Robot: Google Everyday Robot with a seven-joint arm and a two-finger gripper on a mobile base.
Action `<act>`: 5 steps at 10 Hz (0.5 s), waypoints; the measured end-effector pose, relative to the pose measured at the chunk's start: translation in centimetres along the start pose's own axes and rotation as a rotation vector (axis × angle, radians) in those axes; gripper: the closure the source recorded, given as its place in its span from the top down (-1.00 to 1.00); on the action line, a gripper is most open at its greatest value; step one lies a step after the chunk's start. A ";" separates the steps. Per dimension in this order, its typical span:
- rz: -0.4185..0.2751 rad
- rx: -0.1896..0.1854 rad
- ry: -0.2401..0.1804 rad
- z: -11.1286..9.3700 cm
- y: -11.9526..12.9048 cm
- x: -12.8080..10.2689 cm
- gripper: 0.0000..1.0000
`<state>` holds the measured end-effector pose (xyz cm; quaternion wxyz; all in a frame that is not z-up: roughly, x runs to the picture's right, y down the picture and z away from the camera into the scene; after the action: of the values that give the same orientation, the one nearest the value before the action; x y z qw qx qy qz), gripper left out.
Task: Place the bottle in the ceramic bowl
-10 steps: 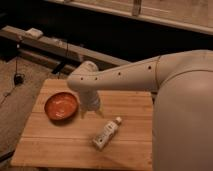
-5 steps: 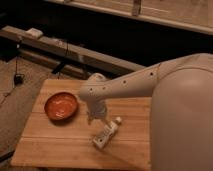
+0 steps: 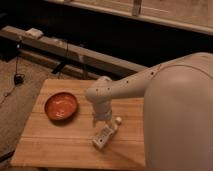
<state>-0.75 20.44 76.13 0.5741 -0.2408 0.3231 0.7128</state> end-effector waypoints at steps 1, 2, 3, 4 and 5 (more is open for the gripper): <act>0.006 0.001 0.006 0.2 -0.3 -0.1 0.30; 0.014 0.001 0.010 0.4 -0.7 -0.2 0.30; 0.018 0.000 0.020 0.8 -1.1 -0.3 0.30; 0.017 -0.003 0.027 1.3 -1.4 -0.4 0.30; 0.012 -0.010 0.036 2.1 -1.6 -0.7 0.30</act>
<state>0.99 21.78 77.76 0.5627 -0.2546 0.3312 0.7134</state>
